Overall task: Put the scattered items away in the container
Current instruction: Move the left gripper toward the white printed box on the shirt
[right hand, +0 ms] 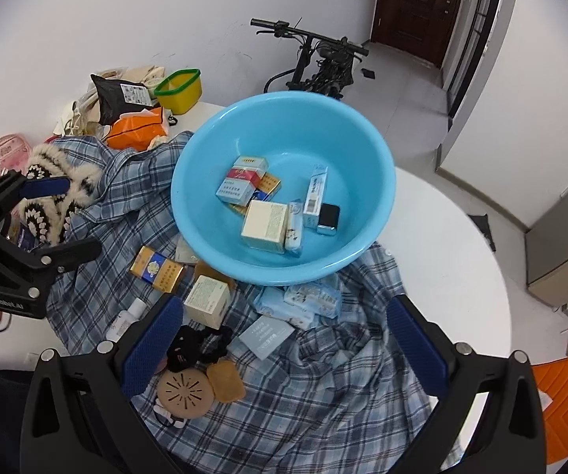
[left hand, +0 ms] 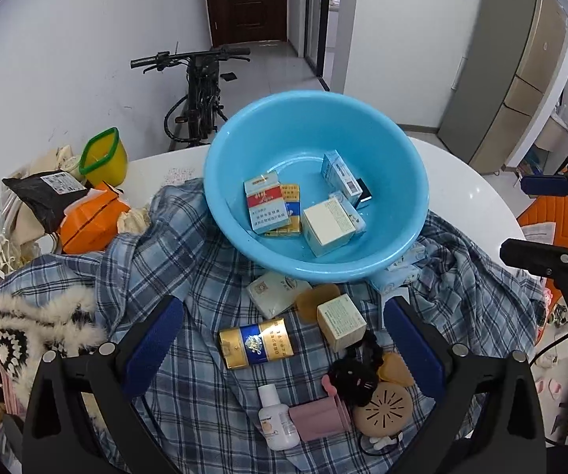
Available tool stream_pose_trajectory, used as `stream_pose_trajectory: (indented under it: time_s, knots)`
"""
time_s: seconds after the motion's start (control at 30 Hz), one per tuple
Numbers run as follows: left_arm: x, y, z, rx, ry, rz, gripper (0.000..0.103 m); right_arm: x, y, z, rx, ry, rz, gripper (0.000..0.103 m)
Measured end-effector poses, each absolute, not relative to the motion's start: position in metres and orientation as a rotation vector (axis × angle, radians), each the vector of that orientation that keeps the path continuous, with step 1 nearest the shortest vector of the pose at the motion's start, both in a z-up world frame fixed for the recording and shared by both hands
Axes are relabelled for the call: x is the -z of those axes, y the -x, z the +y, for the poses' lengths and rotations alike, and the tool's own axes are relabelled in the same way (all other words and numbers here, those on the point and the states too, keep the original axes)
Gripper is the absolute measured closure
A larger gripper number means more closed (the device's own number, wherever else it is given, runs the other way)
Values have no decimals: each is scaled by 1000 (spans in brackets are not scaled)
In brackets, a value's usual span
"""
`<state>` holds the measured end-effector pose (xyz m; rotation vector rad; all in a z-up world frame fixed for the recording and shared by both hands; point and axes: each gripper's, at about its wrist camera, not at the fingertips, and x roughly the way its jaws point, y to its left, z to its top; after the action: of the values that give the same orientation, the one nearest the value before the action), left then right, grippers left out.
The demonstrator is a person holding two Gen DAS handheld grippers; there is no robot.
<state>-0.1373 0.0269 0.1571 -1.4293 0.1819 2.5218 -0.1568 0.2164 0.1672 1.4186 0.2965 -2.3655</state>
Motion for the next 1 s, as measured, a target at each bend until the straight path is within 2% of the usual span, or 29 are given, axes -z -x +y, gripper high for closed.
stream_pose_trajectory:
  time_s: [0.17,0.4,0.5,0.6,1.0]
  knots:
    - [-132,139,40,-2462,1452,264,0,-153,155,214,2341,-1441,317,0]
    - [-86,148,57,-2379,1544,258,0,-131,153,218,2335,-1458,356,0]
    - [-61,152,72,-2325,1583,311,0,-119,156,225,2314,-1497,316,0]
    - [-45,156,80,-2273,1627,287,0,-110,159,234,2308,-1532,271,0]
    - [-16,171,94,-2273,1643,314,0,-91,163,255,2296,-1607,182,0]
